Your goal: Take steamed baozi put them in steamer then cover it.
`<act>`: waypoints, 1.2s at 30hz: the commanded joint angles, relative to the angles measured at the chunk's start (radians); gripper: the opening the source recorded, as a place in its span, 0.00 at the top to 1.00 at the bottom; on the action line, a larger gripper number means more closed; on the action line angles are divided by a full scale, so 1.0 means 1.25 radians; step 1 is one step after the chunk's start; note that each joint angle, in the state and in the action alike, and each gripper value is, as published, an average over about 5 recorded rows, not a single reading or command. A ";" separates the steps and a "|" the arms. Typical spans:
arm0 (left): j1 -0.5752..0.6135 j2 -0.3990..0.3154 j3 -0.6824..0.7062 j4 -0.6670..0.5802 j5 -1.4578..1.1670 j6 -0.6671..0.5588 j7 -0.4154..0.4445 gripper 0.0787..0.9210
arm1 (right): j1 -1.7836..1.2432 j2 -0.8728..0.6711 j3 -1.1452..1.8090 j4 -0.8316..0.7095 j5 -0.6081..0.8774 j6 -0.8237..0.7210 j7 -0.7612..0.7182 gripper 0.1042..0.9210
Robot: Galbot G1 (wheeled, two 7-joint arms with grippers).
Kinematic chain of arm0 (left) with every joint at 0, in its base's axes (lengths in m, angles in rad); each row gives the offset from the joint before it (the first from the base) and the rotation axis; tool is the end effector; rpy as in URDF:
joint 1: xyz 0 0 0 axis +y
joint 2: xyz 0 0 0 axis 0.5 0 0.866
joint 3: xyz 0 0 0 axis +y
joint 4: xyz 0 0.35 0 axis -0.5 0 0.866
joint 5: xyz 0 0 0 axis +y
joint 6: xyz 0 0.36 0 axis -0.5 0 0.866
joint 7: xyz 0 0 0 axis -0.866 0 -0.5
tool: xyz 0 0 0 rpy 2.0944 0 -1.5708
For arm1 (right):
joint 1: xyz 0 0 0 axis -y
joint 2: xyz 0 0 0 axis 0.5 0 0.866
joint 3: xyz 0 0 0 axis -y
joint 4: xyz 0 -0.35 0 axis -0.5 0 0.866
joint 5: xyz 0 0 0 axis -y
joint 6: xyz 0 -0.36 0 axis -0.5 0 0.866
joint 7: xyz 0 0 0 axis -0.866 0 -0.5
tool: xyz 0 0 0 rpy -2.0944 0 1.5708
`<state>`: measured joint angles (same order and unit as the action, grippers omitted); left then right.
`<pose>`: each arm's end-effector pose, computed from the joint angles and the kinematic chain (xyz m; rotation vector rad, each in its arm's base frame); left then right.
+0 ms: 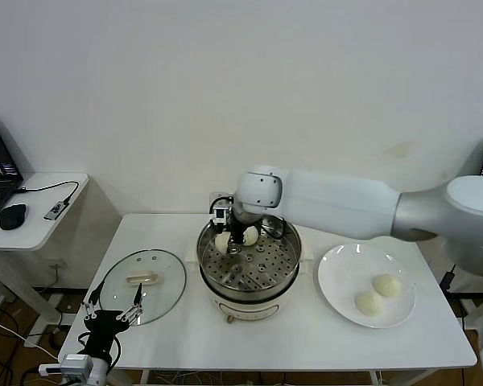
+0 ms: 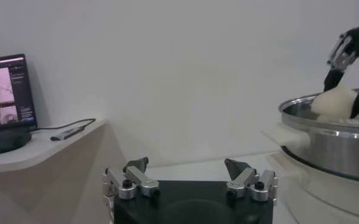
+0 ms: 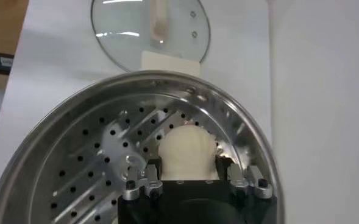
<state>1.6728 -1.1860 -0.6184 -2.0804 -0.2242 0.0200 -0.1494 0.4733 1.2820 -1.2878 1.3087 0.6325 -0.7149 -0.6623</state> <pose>0.1655 0.0930 -0.3052 0.0525 -3.0139 -0.2439 0.5163 0.1975 -0.1089 1.3517 -1.5703 1.3511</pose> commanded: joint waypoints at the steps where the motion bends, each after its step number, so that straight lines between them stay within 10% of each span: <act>1: 0.000 0.000 -0.001 0.000 0.000 -0.001 0.000 0.12 | -0.036 0.053 -0.002 -0.042 0.005 -0.009 0.016 0.45; 17: 0.001 0.006 0.006 0.005 0.001 -0.001 0.000 0.12 | 0.092 -0.114 0.016 0.067 -0.074 0.026 -0.197 0.13; 36: 0.018 0.020 0.016 -0.008 0.007 0.000 0.000 0.12 | 0.185 -0.710 -0.051 0.344 -0.324 0.274 -0.410 0.12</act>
<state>1.6914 -1.1648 -0.5995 -2.0862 -0.2184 0.0195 -0.1492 0.6871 0.7593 -1.3259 1.5923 0.3980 -0.5241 -1.0586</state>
